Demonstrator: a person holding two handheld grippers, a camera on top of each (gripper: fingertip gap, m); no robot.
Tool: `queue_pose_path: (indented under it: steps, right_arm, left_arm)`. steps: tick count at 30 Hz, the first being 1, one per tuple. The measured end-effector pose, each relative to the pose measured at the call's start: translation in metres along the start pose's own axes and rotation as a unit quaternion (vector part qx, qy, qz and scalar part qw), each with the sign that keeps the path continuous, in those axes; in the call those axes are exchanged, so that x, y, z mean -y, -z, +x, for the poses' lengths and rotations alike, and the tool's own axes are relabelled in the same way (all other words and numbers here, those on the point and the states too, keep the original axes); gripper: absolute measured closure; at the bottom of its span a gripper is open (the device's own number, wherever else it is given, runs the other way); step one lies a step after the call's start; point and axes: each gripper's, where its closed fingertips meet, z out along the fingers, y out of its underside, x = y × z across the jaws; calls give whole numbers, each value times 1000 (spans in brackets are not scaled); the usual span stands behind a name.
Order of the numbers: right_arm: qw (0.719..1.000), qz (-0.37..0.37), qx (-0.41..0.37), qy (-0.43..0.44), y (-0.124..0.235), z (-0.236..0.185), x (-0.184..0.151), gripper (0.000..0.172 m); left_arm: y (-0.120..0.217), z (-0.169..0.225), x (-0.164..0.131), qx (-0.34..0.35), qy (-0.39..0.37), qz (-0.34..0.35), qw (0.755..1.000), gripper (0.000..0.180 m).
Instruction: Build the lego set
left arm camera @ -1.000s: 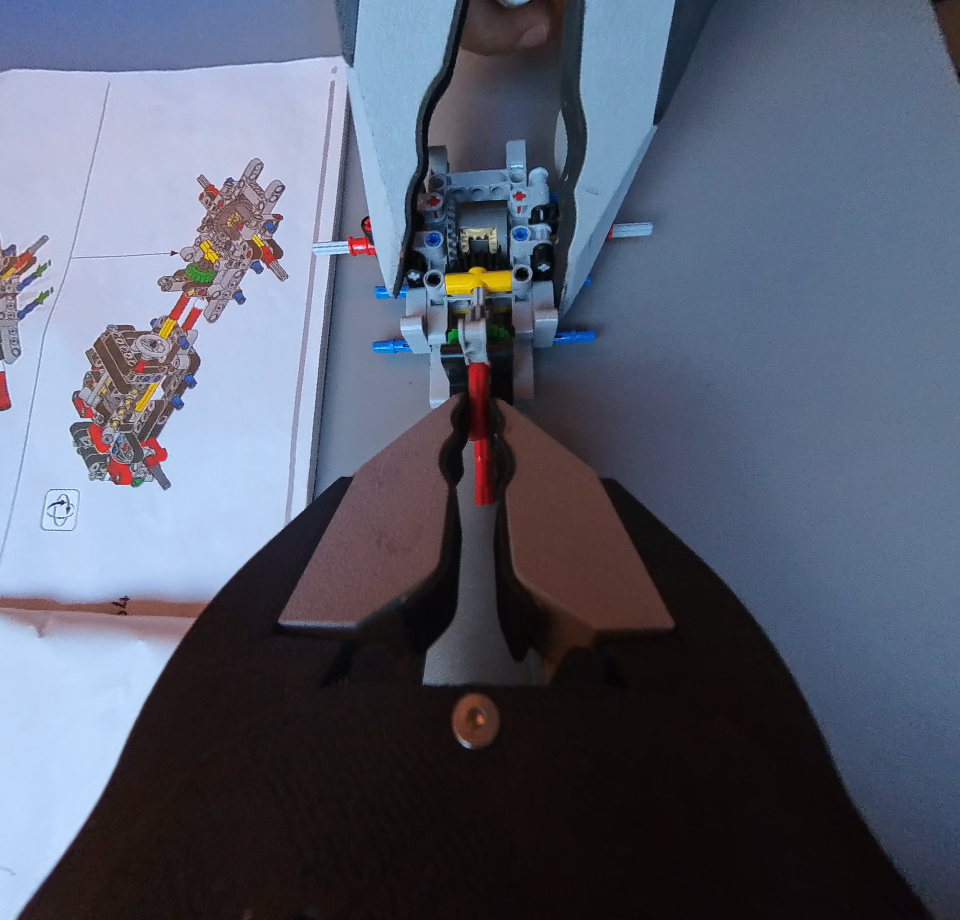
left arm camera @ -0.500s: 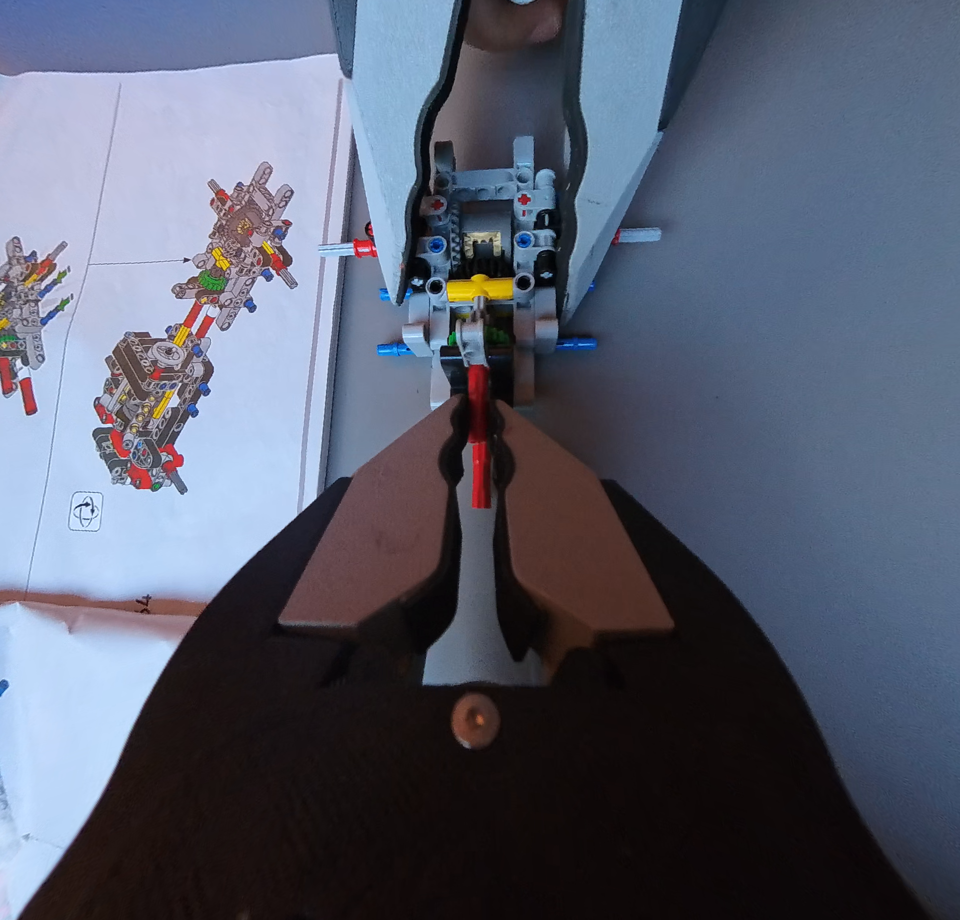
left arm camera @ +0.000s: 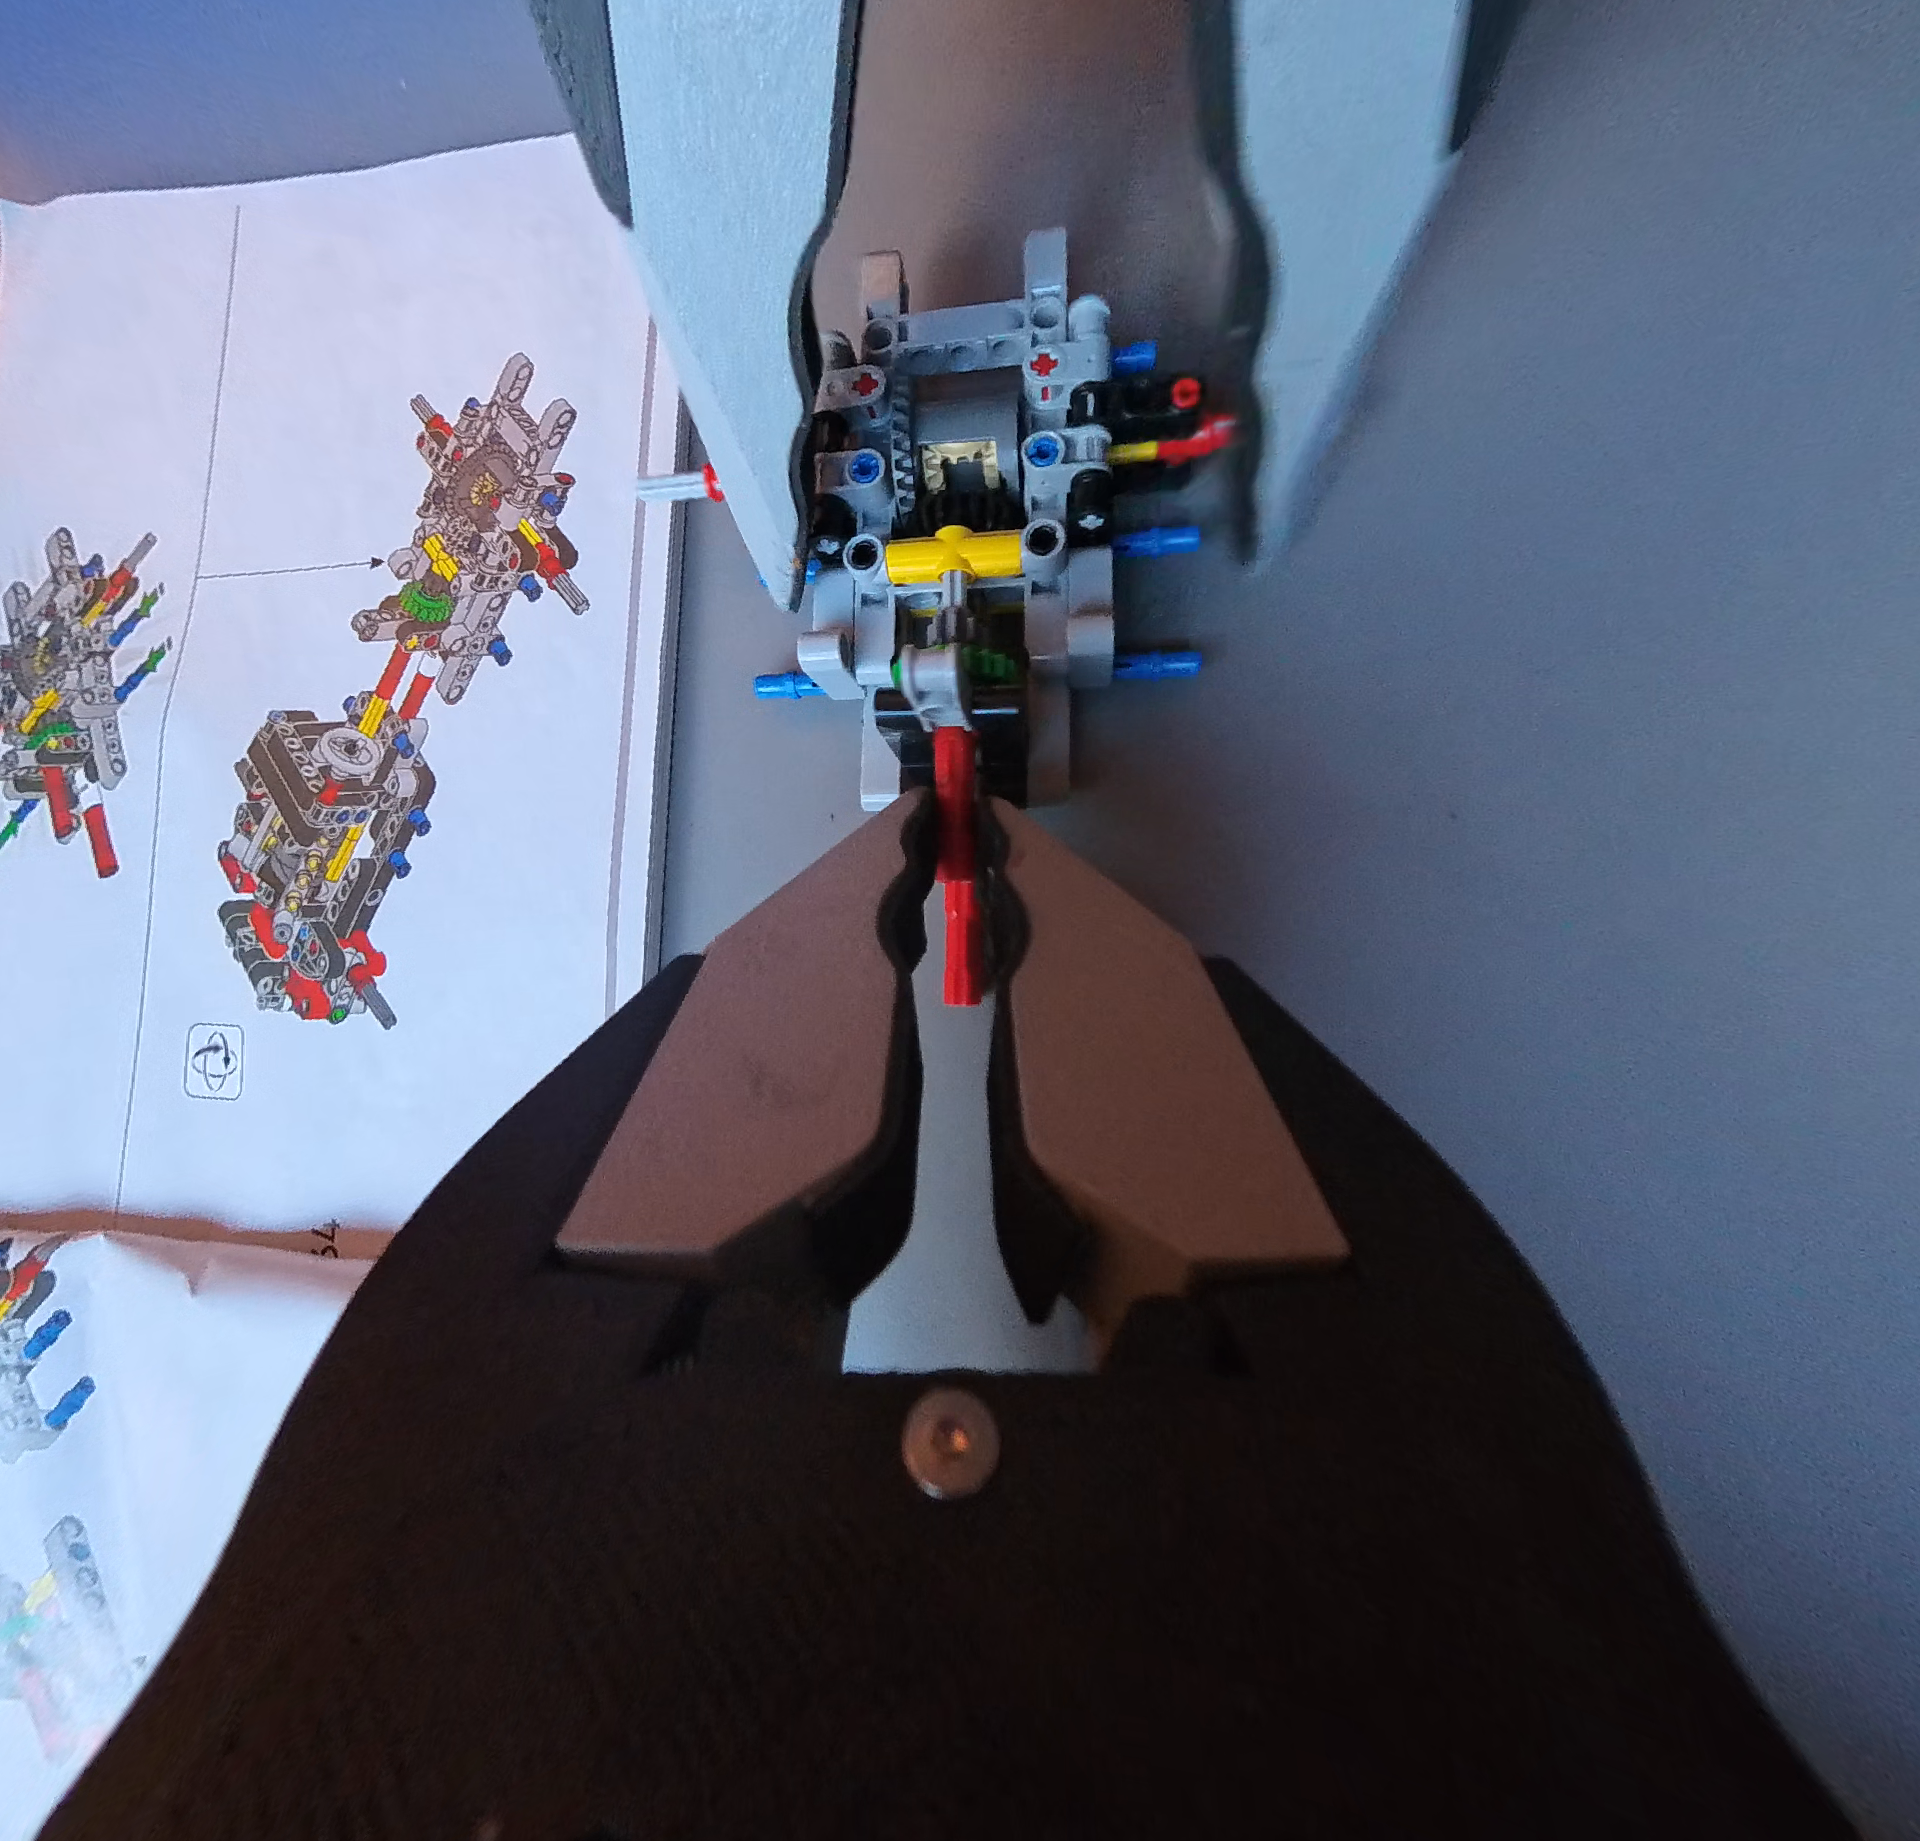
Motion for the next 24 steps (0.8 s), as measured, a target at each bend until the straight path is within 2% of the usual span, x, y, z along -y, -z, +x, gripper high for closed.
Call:
queue_pose_path:
  steps: [1, 4, 11, 16, 24]
  right_arm:
    - [1000, -15, 24, 4, -1, -6, -2, 78]
    - [998, -38, 54, -11, -4, -7, -4, 74]
    - [996, -62, 71, -9, -2, -10, -8, 94]
    - [996, -58, 66, -24, -2, -8, -9, 95]
    - [993, -92, 63, -29, -1, -8, -11, 97]
  left_arm:
    - [0, 0, 0, -1, 2, 1, 1000, 178]
    - [-1, 0, 1, -2, 3, 4, 1000, 178]
    - [-5, 7, 4, -7, -8, 8, 1000, 178]
    - [-5, 6, 5, -9, 3, 16, 1000, 178]
    - [-6, 6, 6, -36, 13, 23, 999, 179]
